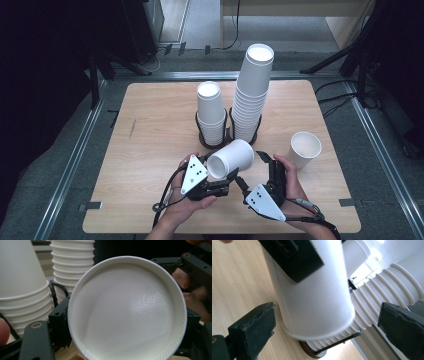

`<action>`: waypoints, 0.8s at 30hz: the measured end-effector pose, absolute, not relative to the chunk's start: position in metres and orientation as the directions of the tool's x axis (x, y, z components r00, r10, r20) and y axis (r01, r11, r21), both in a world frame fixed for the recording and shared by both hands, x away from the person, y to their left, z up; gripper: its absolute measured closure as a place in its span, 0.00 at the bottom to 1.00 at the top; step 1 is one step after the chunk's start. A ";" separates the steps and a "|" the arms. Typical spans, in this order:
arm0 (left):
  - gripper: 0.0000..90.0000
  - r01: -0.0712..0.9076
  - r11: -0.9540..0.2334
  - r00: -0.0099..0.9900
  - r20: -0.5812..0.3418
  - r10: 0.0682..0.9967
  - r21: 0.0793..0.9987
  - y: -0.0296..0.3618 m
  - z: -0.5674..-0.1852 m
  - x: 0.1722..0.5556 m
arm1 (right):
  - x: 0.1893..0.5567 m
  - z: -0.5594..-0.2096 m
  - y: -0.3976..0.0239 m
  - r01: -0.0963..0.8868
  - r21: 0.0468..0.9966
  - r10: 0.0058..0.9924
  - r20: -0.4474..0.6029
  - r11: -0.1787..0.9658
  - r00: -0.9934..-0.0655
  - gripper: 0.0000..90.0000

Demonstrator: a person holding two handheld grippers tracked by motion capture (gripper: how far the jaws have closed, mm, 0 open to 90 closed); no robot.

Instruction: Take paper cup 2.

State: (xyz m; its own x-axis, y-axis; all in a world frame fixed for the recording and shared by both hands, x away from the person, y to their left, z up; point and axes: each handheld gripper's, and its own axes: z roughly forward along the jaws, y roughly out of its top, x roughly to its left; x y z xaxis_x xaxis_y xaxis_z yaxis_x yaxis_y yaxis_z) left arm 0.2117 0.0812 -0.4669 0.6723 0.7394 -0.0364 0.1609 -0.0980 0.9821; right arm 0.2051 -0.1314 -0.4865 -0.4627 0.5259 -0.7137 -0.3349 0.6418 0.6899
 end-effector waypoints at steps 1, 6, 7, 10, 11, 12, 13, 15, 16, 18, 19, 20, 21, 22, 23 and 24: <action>0.24 0.148 -0.079 0.667 -0.040 0.744 0.986 0.082 -0.468 0.213 | 0.205 -0.485 -0.131 -0.327 0.693 0.533 -0.711 0.642 -0.459 0.02; 0.24 0.129 -0.030 0.644 -0.061 0.762 0.991 0.087 -0.467 0.214 | 0.206 -0.477 -0.132 -0.264 0.733 0.595 -0.669 0.626 -0.446 0.02; 0.24 0.129 -0.017 0.639 -0.070 0.766 0.992 0.087 -0.467 0.214 | 0.206 -0.475 -0.133 -0.251 0.749 0.611 -0.651 0.614 -0.450 0.02; 0.24 0.113 0.002 0.618 -0.072 0.783 0.994 0.089 -0.467 0.215 | 0.207 -0.469 -0.134 -0.214 0.798 0.662 -0.591 0.564 -0.461 0.02; 0.24 0.103 0.012 0.609 -0.073 0.790 0.995 0.090 -0.468 0.215 | 0.207 -0.467 -0.135 -0.208 0.809 0.674 -0.577 0.550 -0.462 0.02; 0.24 0.103 0.019 0.604 -0.077 0.793 0.995 0.090 -0.468 0.215 | 0.208 -0.465 -0.136 -0.186 0.837 0.702 -0.537 0.515 -0.468 0.02; 0.24 0.099 0.026 0.600 -0.081 0.796 0.995 0.091 -0.467 0.215 | 0.208 -0.463 -0.137 -0.173 0.850 0.716 -0.515 0.497 -0.471 0.02; 0.24 0.083 0.035 0.582 -0.077 0.810 0.996 0.091 -0.468 0.215 | 0.209 -0.458 -0.138 -0.119 0.906 0.765 -0.409 0.407 -0.497 0.02; 0.24 0.079 0.037 0.576 -0.076 0.814 0.996 0.090 -0.469 0.215 | 0.209 -0.457 -0.139 -0.091 0.930 0.782 -0.350 0.356 -0.516 0.02; 0.24 0.061 0.049 0.567 -0.075 0.821 0.997 0.090 -0.470 0.214 | 0.209 -0.453 -0.140 -0.041 0.963 0.801 -0.245 0.266 -0.547 0.02; 0.24 0.051 0.048 0.561 -0.068 0.825 0.998 0.089 -0.471 0.214 | 0.209 -0.451 -0.140 -0.018 0.974 0.809 -0.196 0.224 -0.555 0.02; 0.24 0.045 0.049 0.560 -0.066 0.826 0.998 0.088 -0.471 0.213 | 0.210 -0.449 -0.140 0.007 0.984 0.816 -0.145 0.180 -0.559 0.02; 0.24 0.035 0.058 0.563 -0.067 0.824 0.998 0.087 -0.472 0.213 | 0.210 -0.448 -0.141 0.035 0.990 0.822 -0.093 0.136 -0.561 0.02; 0.24 0.031 0.059 0.561 -0.066 0.825 0.998 0.087 -0.472 0.212 | 0.210 -0.446 -0.142 0.074 0.995 0.825 -0.014 0.067 -0.566 0.02; 0.24 0.025 0.062 0.559 -0.065 0.827 0.998 0.086 -0.473 0.212 | 0.211 -0.445 -0.143 0.097 0.995 0.825 0.030 0.031 -0.565 0.02; 0.24 0.019 0.061 0.557 -0.061 0.828 0.998 0.085 -0.473 0.211 | 0.211 -0.444 -0.143 0.128 0.992 0.820 0.088 -0.018 -0.565 0.02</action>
State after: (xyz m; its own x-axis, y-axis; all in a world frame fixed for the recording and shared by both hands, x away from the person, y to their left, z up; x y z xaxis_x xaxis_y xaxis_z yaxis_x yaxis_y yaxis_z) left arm 0.2115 0.0853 -0.4733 0.5570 0.8282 -0.0611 0.0193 0.0607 0.9980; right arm 0.2109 -0.1433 -0.4444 -0.5652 0.8202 0.0878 0.1283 -0.0177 0.9916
